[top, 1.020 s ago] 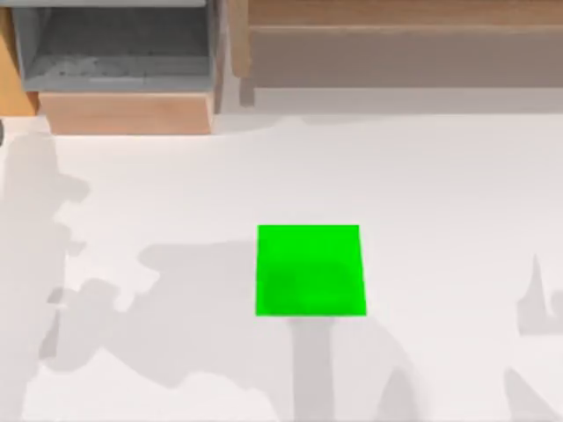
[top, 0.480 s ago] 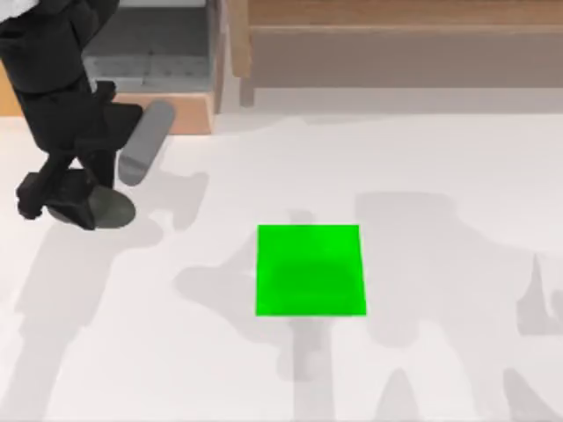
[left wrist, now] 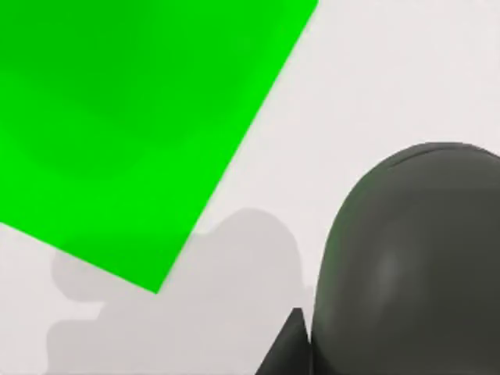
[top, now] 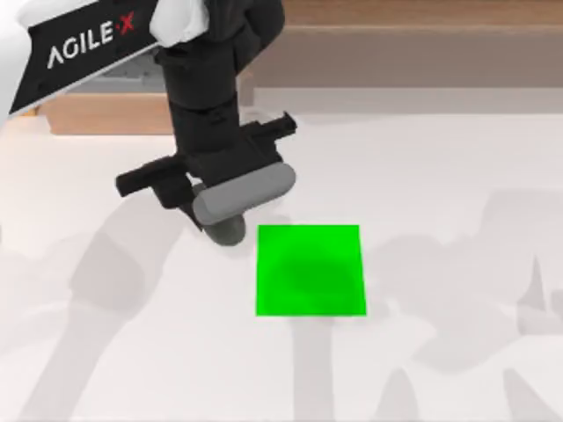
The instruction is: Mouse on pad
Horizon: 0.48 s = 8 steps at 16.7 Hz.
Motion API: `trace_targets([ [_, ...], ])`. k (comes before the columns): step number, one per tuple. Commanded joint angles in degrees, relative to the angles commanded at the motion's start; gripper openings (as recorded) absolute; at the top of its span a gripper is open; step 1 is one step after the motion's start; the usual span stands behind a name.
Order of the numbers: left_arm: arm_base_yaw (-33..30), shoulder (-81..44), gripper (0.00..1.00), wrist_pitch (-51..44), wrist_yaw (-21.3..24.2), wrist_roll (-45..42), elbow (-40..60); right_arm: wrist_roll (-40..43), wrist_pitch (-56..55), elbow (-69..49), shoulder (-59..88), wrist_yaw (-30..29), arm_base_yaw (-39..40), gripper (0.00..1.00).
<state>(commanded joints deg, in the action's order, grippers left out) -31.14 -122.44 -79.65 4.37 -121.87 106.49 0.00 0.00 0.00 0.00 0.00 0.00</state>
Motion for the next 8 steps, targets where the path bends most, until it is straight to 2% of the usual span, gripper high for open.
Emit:
trace_targets([
  [4, -5.48, -4.17, 0.00, 2.44, -0.88, -9.97, 3.86, 0.00, 0.00, 0.00, 0.00, 0.00, 0.00, 1.00],
  [8, -9.12, -7.19, 0.00, 4.79, -1.73, -15.59, 6.40, 0.00, 0.00, 0.00, 0.00, 0.00, 0.00, 1.00],
])
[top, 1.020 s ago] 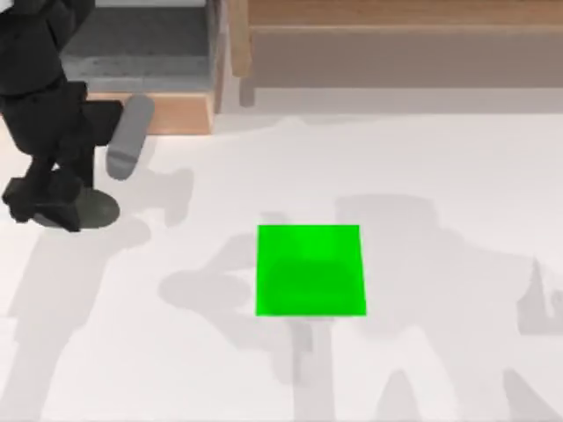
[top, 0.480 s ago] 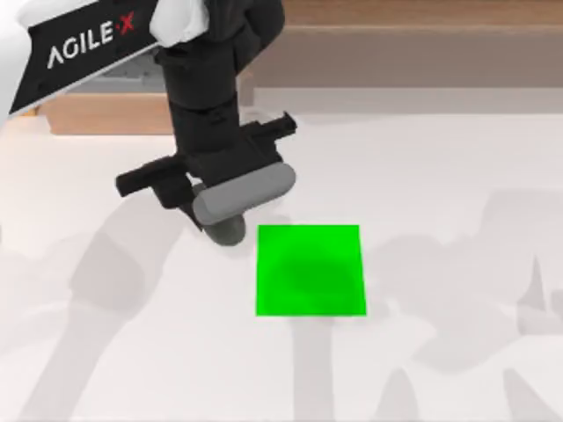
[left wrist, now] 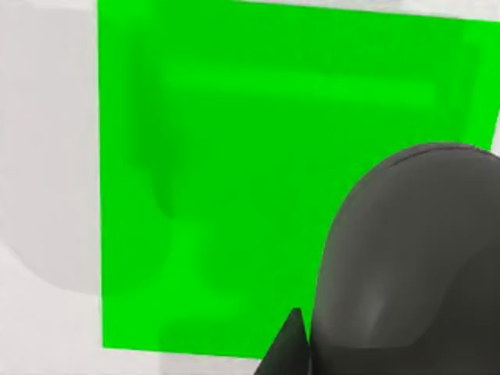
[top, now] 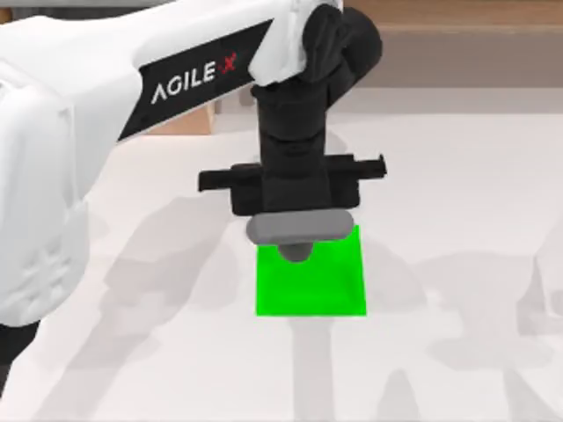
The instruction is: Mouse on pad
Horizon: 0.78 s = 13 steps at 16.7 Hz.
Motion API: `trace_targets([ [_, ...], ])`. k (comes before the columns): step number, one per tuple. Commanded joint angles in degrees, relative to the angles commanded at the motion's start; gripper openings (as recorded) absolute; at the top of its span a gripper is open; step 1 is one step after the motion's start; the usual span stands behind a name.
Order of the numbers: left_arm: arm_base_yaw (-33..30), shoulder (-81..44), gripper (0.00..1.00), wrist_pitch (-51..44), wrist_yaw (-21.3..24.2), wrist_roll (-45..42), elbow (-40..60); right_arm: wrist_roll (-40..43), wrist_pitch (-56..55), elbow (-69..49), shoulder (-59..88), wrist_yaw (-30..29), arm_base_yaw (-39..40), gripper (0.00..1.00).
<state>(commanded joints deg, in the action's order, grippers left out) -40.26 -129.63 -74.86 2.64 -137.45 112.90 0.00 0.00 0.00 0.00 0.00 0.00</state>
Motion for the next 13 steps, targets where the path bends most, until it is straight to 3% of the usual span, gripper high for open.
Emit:
trace_targets([
  [13, -0.26, -1.40, 0.00, 1.73, -0.29, -2.78, 0.75, 0.00, 0.00, 0.00, 0.00, 0.00, 0.00, 1.00],
])
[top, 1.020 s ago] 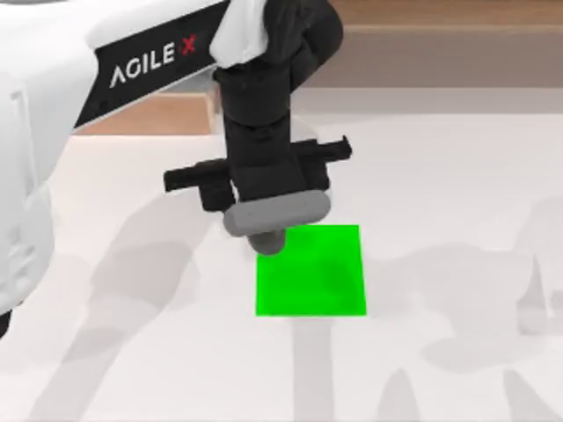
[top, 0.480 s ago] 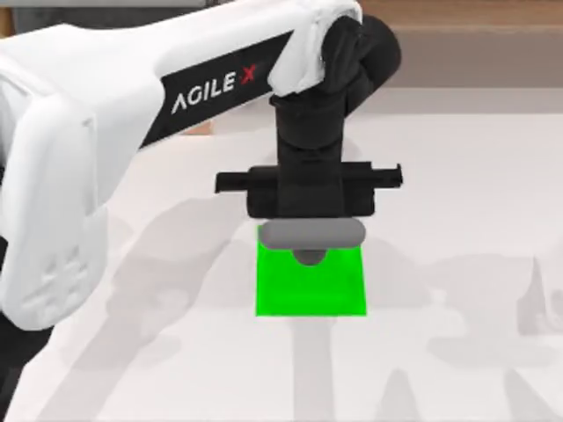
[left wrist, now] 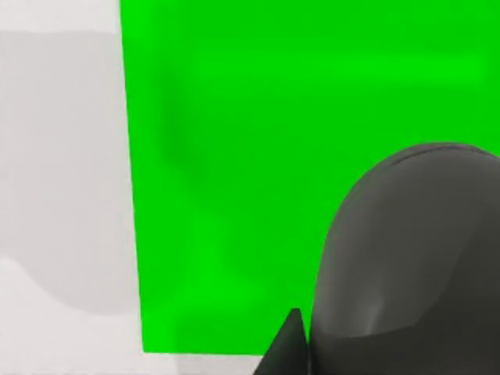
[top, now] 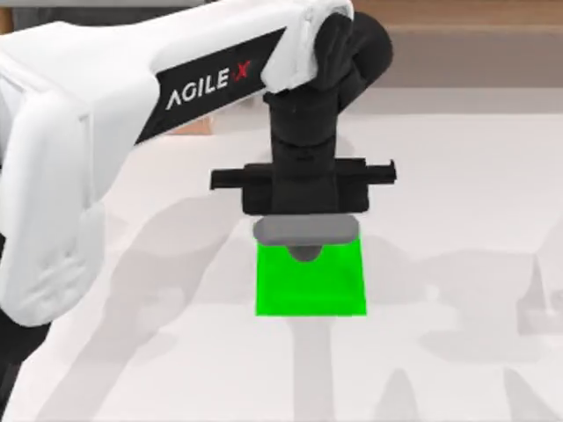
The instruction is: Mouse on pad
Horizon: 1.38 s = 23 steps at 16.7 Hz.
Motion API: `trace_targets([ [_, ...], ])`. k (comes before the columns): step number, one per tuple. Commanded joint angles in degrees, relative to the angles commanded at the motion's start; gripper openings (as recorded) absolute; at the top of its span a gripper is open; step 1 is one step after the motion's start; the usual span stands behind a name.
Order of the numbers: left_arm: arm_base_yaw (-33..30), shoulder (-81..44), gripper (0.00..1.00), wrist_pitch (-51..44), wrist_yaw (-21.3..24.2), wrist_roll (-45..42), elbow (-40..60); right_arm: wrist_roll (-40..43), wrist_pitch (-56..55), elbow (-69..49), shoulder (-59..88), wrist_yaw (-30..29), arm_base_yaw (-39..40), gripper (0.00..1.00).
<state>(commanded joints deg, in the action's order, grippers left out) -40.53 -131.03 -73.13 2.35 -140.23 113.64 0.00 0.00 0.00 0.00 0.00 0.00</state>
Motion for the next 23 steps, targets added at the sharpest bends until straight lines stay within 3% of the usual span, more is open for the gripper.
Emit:
trace_targets([
  [9, 6.39, -0.29, 0.00, 5.00, 0.53, -3.67, -2.68, 0.00, 0.00, 0.00, 0.00, 0.00, 0.00, 1.00],
  [18, -0.99, -1.54, 0.00, 8.73, -0.17, 0.43, -6.09, 0.00, 0.00, 0.00, 0.00, 0.00, 0.00, 1.00],
  [23, -1.51, -2.10, 0.00, 8.74, -0.22, 0.64, -6.61, 0.00, 0.00, 0.00, 0.00, 0.00, 0.00, 1.00],
])
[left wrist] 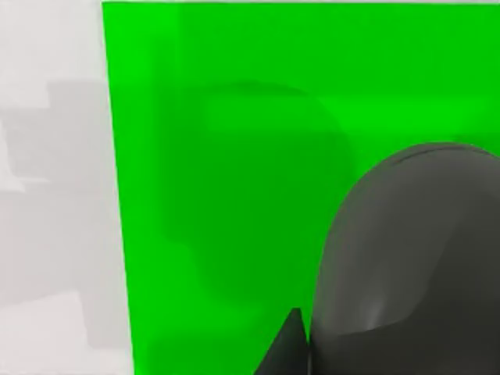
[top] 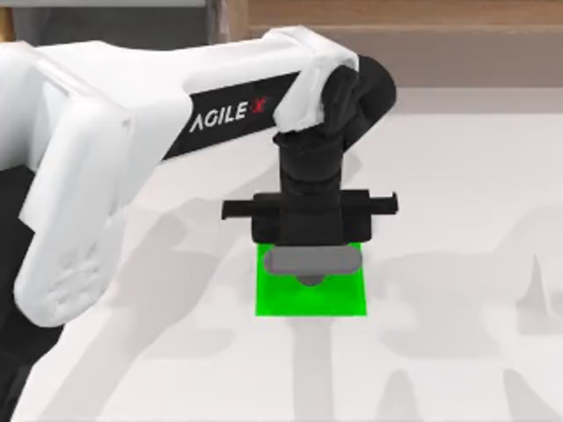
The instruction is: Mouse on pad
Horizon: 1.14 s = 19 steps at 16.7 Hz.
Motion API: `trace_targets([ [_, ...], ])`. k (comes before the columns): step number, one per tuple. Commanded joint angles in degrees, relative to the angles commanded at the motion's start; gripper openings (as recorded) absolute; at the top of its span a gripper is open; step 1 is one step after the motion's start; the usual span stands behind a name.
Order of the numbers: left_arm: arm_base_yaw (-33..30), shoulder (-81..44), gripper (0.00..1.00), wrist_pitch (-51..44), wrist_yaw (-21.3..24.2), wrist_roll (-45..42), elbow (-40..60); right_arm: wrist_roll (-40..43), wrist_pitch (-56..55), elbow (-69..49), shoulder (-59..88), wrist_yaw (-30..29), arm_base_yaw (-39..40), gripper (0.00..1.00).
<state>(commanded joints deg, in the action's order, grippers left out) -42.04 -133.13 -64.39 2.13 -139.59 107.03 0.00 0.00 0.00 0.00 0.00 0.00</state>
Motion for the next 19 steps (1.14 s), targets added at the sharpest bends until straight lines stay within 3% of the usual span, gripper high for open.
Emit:
trace_targets([
  [13, 0.00, 0.00, 0.98, 0.00, 0.00, 0.00, 0.00, 0.00, 0.00, 0.00, 0.00, 0.00, 0.00, 1.00],
  [19, 0.00, 0.00, 1.00, 0.00, 0.00, 0.00, 0.00, 0.00, 0.00, 0.00, 0.00, 0.00, 0.00, 1.00],
])
